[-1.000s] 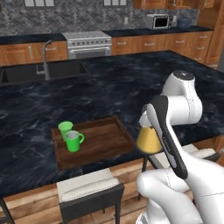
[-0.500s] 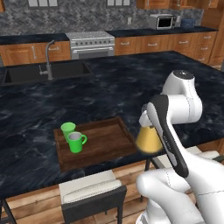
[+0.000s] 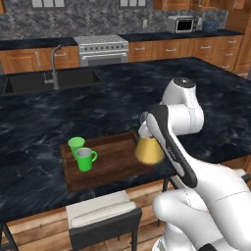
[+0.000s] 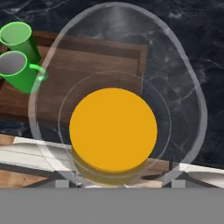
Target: There is a tray on the dining counter. Grab the cup, mug, and pitcher and place them on the tray. The pitcher may be placed next to the tray if it cannot fit the tray.
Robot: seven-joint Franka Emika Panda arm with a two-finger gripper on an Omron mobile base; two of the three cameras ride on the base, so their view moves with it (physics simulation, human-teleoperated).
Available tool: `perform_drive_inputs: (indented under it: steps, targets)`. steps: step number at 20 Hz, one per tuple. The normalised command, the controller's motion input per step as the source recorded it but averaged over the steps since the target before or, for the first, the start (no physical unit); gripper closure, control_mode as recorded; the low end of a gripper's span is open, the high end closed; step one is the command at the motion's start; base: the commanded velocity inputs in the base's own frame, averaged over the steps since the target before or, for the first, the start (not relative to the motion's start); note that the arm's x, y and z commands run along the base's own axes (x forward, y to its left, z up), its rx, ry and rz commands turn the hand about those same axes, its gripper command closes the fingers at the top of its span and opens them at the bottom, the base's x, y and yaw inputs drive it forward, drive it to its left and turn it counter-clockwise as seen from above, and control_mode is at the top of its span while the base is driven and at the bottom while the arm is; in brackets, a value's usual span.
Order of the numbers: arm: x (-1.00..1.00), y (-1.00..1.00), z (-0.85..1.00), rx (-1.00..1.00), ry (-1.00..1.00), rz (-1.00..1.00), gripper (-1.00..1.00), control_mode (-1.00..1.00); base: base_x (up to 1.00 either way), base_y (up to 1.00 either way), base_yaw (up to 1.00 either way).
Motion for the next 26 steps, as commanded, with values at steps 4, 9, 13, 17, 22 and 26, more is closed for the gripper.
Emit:
perform_drive_inputs:
  steps: [4,9,13,17,22,26]
  targets:
    - [0.48,0.32,0.0,0.0,-0.03,0.01,1.0,-1.0,0.0,0.0,0.0]
    - [0.42,0.43,0.0,0.0,0.0,0.0,1.0,-1.0,0.0,0.0,0.0]
    - [0.36,0.3,0.0,0.0,0.0,0.0,1.0,-1.0,0.0,0.0,0.0]
    - [0.34,0.09,-0.08,0.0,0.0,0.0,1.0,-1.0,0.0,0.0,0.0]
    - [0.37,0.09,-0.14,0.0,0.0,0.0,1.0,-1.0,0.0,0.0,0.0]
    - [0.3,0.12,-0.23,0.0,0.0,0.0,1.0,-1.0,0.0,0.0,0.0]
